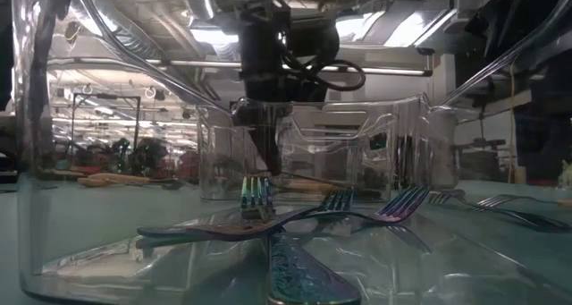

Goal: Sort silverware by color (type)
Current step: Put the black fork into the middle transparent bin, then put the yellow fork into the top transparent bin

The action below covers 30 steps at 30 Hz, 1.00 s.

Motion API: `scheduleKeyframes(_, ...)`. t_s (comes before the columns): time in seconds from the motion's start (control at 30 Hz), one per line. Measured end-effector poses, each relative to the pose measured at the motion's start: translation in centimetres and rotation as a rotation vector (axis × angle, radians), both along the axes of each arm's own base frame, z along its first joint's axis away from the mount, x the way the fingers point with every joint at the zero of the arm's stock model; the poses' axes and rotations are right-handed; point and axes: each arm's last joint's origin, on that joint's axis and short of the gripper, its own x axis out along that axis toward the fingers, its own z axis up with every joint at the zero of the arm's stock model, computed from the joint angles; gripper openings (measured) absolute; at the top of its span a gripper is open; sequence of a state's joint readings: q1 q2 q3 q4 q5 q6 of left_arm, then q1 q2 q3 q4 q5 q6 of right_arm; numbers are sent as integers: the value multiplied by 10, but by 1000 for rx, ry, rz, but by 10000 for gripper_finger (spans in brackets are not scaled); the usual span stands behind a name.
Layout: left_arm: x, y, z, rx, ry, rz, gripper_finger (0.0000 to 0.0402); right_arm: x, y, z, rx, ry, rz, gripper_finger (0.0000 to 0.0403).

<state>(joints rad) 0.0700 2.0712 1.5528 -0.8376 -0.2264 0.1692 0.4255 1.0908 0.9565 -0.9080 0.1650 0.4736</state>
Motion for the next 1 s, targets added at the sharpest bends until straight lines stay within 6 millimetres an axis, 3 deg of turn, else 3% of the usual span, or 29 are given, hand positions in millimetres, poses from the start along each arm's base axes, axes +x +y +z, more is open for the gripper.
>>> scheduleKeyframes(0.33, 1, 0, 0, 1, -7, 1, 62, 0, 0, 0, 0, 0, 0, 88)
scheduleKeyframes(0.67, 1, -1, 3, 1, -28, 0, 70, -1, -1, -1, -8, 9, -2, 88)
scheduleKeyframes(1.0, -5, -12, 36, -4, -107, -22, 70, -4, -2, -7, -50, 92, -5, 88)
